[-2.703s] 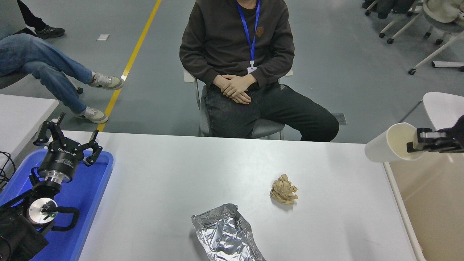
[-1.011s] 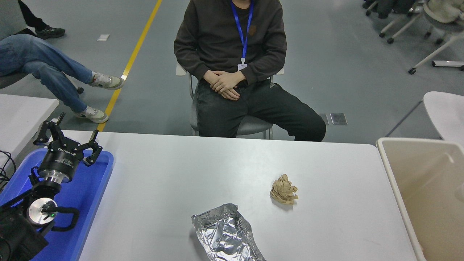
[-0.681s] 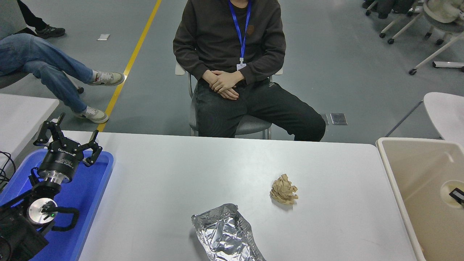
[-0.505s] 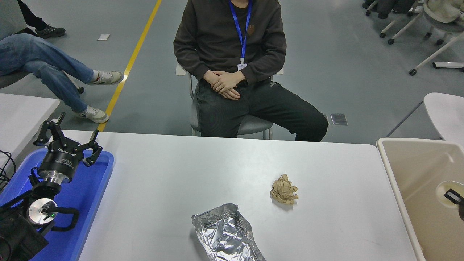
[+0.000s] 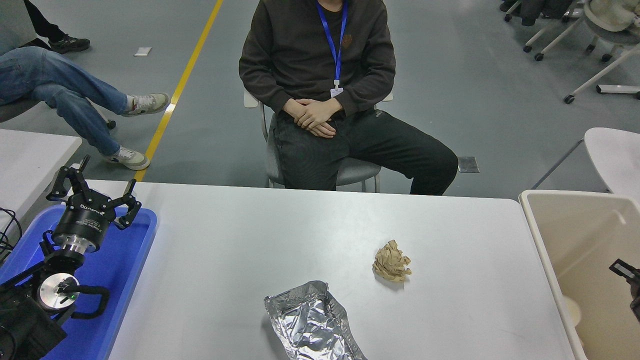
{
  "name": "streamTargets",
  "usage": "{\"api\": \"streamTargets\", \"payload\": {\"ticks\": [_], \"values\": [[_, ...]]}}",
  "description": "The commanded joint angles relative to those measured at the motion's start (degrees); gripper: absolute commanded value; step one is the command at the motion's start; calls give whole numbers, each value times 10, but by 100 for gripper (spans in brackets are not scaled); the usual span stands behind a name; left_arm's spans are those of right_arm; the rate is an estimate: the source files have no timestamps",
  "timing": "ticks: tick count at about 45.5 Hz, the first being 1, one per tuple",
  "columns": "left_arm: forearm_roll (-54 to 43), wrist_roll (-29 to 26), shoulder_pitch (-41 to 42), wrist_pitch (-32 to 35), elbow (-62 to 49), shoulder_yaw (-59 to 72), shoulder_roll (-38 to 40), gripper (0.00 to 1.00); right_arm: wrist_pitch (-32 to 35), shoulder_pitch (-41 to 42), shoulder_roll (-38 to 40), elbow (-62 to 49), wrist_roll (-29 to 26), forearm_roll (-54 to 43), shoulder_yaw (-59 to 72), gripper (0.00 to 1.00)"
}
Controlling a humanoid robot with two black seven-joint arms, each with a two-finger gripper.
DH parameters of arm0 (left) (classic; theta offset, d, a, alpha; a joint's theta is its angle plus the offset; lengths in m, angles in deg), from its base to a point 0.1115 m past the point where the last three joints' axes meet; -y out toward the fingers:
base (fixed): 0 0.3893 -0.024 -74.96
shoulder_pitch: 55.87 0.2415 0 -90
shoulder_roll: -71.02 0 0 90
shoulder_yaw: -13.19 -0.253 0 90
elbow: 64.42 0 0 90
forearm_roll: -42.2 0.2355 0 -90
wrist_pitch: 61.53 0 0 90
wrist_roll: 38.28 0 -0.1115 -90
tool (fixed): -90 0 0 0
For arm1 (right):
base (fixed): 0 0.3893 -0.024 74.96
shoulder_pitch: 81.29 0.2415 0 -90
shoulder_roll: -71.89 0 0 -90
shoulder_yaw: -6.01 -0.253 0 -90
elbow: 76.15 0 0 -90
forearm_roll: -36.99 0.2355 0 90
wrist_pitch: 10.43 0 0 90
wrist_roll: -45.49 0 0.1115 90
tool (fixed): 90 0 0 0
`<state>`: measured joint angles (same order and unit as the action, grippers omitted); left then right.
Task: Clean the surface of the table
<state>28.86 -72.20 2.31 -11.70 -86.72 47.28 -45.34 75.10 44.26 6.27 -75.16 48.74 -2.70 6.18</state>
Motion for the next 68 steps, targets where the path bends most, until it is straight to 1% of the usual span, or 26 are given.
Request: {"api": "streamTargets", "payload": {"ticks": [1,17,30,37,41,46,54,62,68], "values": [[0,0,0,0,0,0,0,100,-4,-4,2,-1,0,55,16,96],[0,0,0,0,1,0,0,100,-4,1,16,-2,0,97,16,97],[0,0,0,1,1,0,0,100,-5,11,16,-2,0,100,8,97],[0,0,0,1,1,0,0,100,-5,27,18,0,1,156,1,97],[0,0,0,1,1,0,0,100,-2,41,35,12,2,189,-40,97],[0,0,0,1,1,0,0,100,-3,48,45,18,2,195,-114,97],[0,0,0,1,1,0,0,100,2,60,63,38,1,197,-198,98],[0,0,0,1,1,0,0,100,3,61,88,123,2,197,-285,98],[0,0,0,1,1,0,0,100,3,56,105,156,5,196,-300,98]]}}
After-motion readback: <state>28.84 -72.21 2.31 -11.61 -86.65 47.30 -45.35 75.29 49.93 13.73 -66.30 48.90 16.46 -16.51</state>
